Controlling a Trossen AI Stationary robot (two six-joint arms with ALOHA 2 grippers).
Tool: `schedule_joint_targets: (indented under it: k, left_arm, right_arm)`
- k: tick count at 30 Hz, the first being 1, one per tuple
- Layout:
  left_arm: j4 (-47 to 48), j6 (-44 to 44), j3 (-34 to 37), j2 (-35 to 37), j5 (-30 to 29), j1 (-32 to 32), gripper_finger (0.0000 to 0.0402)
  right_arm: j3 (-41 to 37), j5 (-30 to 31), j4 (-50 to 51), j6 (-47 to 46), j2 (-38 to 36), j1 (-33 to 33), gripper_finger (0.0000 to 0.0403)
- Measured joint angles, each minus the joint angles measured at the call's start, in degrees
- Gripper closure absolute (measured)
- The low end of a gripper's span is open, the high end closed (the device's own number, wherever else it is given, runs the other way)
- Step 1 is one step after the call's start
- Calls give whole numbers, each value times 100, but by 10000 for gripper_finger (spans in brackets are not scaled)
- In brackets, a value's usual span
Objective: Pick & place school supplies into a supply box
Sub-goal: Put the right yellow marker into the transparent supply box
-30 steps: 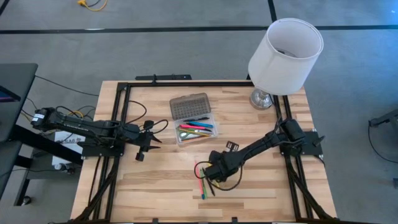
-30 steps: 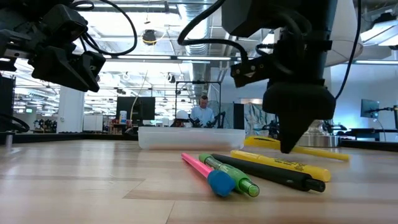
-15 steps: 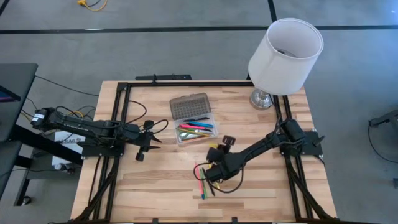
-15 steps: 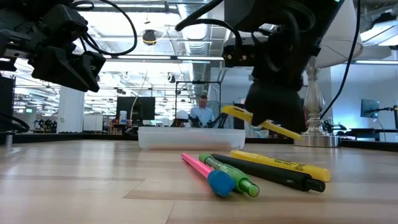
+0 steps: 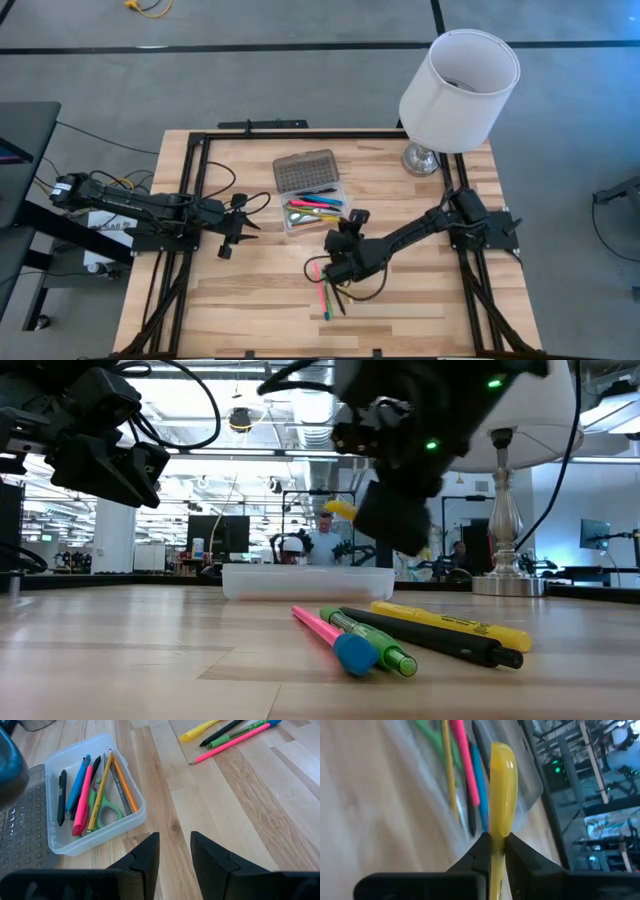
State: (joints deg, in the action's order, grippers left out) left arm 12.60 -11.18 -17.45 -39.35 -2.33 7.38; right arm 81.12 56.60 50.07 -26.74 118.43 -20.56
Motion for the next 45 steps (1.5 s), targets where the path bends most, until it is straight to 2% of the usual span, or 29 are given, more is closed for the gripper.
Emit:
schedule_joint_targets:
  k: [9, 14, 21, 29, 45]
  left_arm:
    - [168, 155, 0, -1, 1, 0, 297]
    - [217, 257, 0, 0, 1, 0, 297]
    - [358, 487, 2, -2, 1, 0, 297]
    - [338, 675, 96, -2, -15, 2, 297]
    - [337, 763, 94, -2, -111, 2, 297]
  right_arm:
    - [2, 31, -1992, 2239, -2, 814, 374]
    - [2, -527, -2876, 3131, -4, 1264, 378]
    - [2, -1013, -2971, 3177, -4, 1624, 370]
    - [2, -1072, -2971, 3180, -4, 1646, 373]
    - [2, -1334, -2962, 3178, -4, 1642, 336]
